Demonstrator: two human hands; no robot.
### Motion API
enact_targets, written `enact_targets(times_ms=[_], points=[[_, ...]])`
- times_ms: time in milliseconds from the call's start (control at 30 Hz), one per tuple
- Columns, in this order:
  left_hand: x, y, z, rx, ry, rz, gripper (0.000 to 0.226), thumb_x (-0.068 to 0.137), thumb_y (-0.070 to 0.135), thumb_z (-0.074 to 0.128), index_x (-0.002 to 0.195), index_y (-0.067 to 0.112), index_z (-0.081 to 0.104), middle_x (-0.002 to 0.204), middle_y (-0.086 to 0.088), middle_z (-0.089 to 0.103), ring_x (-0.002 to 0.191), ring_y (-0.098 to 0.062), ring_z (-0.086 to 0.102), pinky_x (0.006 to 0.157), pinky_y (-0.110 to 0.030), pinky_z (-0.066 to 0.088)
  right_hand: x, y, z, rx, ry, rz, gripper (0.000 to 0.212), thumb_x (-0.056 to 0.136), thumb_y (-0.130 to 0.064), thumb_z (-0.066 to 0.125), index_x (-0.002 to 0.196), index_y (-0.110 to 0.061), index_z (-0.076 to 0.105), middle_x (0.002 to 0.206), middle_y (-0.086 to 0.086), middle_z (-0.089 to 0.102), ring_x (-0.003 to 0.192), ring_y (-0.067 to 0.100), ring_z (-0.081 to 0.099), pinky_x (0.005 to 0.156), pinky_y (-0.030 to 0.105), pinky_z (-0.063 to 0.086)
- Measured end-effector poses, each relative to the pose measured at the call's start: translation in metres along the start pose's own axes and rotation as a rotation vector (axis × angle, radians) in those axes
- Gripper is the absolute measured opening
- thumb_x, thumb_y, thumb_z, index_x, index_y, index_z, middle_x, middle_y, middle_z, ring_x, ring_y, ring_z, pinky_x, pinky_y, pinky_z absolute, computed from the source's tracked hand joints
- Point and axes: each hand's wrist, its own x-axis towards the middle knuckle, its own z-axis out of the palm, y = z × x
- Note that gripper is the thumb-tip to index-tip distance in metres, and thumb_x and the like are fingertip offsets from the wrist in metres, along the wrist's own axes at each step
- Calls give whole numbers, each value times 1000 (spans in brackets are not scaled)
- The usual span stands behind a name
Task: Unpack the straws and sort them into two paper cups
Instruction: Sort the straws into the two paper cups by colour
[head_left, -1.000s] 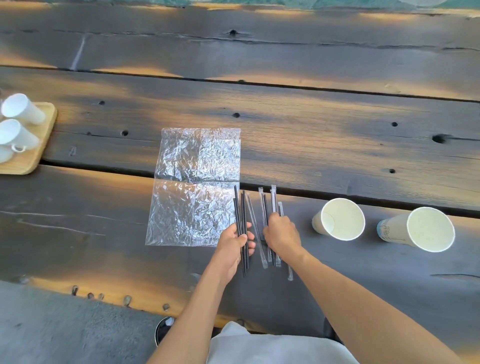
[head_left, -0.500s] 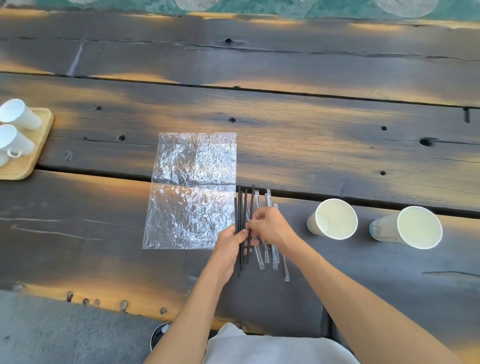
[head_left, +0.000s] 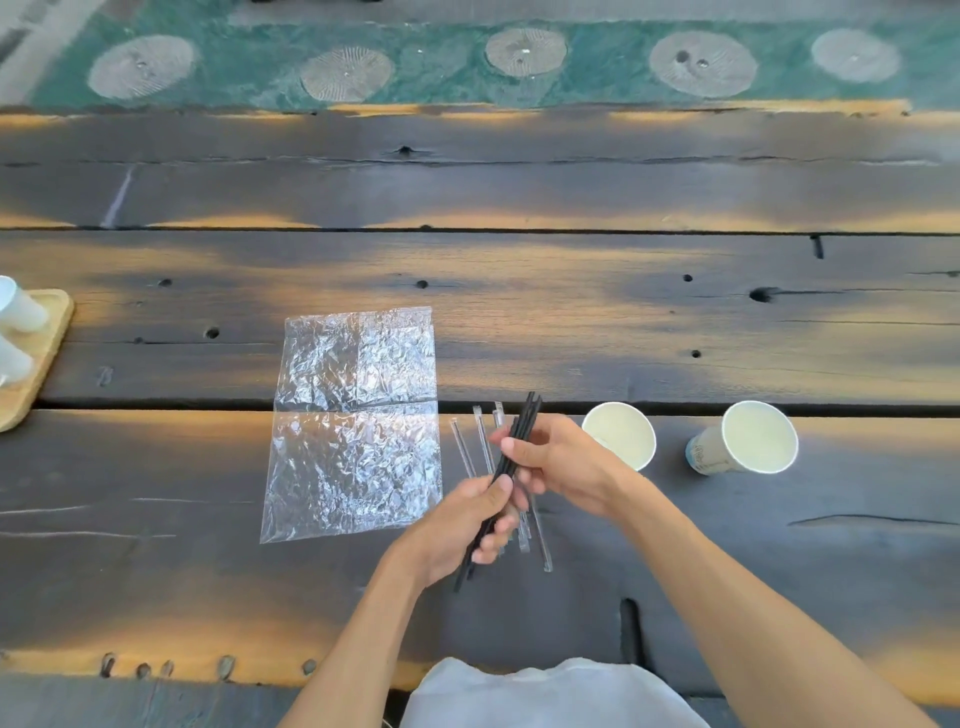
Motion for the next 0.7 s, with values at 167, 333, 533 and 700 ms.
enact_targets(times_ms=[167, 333, 533, 700], points=[[6, 9, 20, 104, -103, 10, 40, 102, 47, 41, 85, 29, 71, 66, 3, 37, 51, -9, 27, 44, -22, 21, -29, -4, -12, 19, -16, -46, 11, 95, -11, 64, 88, -2, 60, 60, 13, 56, 47, 22, 55, 56, 35, 42], [20, 6, 31, 294, 38, 93, 41, 102, 47, 40, 99, 14, 64, 80, -4, 63, 65, -13, 58, 62, -24, 48, -61, -6, -34, -35, 268, -171, 14, 96, -10, 61, 83, -6, 61, 64, 16, 57, 55, 26, 51, 53, 28, 44], [38, -25, 5, 466, 552, 87, 20, 101, 38, 48, 109, 25, 60, 111, 6, 64, 102, -8, 59, 86, -28, 45, -104, -12, -90, 183, 789, -373, 8, 96, -9, 61, 88, -7, 62, 64, 12, 60, 52, 21, 53, 51, 25, 43], [50, -59, -12, 517, 685, 64, 20, 101, 27, 51, 117, 15, 58, 113, -1, 63, 108, -18, 59, 90, -29, 41, -107, -10, -102, 56, 984, -382, 7, 94, -10, 62, 87, -9, 61, 64, 10, 60, 47, 15, 55, 52, 23, 48]])
